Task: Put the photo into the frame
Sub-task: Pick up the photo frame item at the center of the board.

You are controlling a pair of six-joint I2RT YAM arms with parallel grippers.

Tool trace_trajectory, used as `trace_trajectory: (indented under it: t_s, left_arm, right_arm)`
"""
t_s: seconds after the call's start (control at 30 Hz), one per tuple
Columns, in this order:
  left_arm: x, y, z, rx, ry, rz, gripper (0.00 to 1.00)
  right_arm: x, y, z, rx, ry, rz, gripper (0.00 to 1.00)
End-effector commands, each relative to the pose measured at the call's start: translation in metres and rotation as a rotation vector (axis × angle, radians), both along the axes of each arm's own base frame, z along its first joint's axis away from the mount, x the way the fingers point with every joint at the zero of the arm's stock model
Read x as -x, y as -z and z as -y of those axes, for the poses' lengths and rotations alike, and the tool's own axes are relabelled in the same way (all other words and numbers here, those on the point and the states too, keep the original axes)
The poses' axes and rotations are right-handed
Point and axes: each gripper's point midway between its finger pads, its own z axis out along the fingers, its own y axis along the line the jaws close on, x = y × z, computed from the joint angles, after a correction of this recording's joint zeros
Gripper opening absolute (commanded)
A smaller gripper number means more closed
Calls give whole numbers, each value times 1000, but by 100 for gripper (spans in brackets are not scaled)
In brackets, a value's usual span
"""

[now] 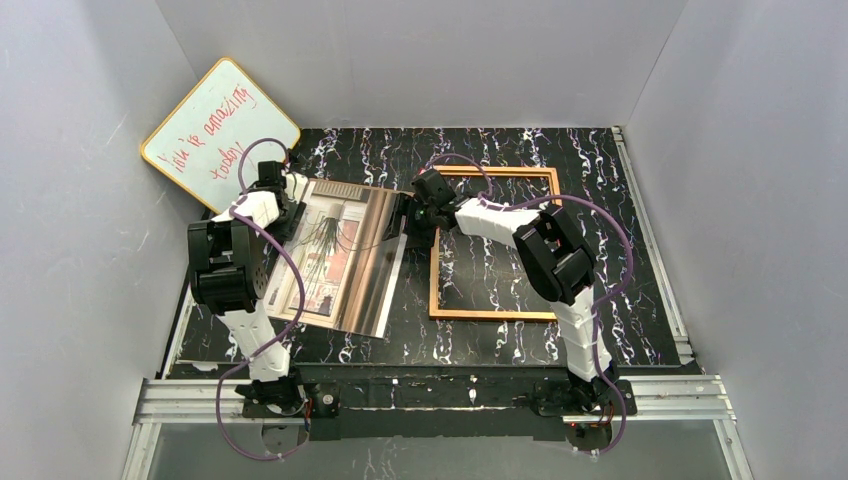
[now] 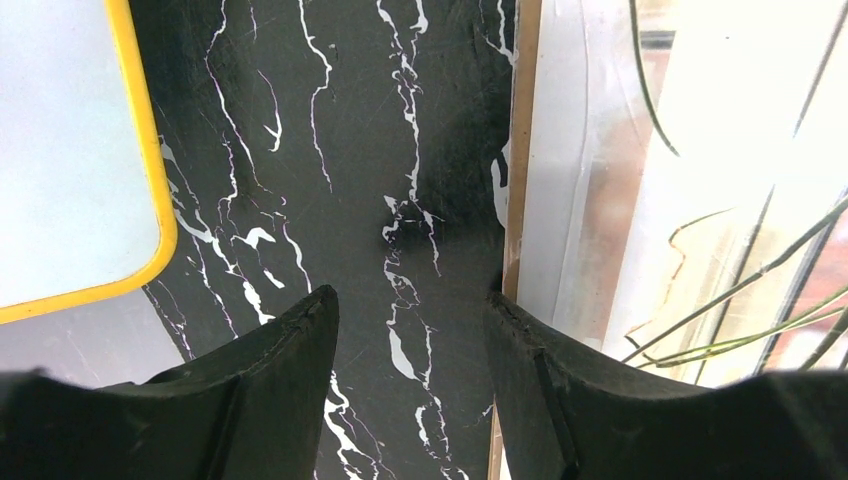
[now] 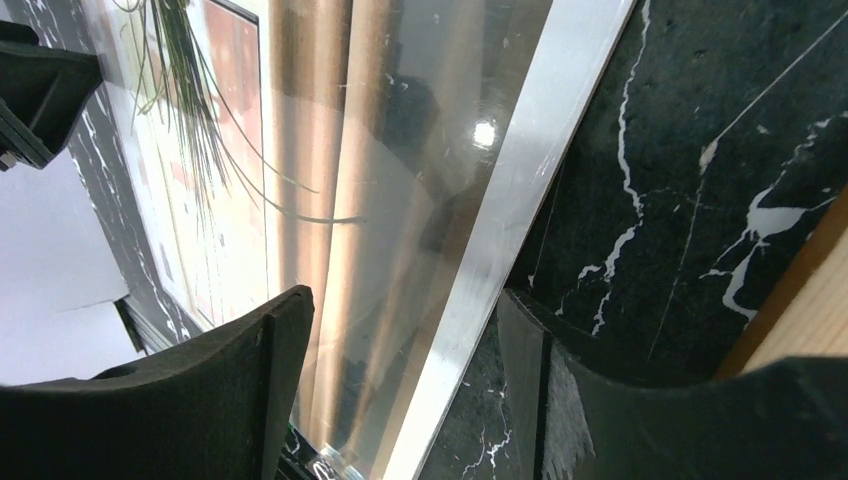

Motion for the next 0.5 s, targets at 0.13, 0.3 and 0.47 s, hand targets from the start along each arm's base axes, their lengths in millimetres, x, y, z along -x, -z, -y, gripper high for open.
trace_trajectory:
  t_s: [0.13,0.3,0.47]
  left_arm:
    - [69,56,32,105,47,-295,54]
    - [69,57,33,91,55,-301,54]
    - [68,56,35,85,63,-301,53]
  right_arm:
    - [9,-57,-11,-72,-48,98,75]
    - [10,-71,-11,-93,-53,122,75]
    - [11,-71,-13,-99,-66,117,75]
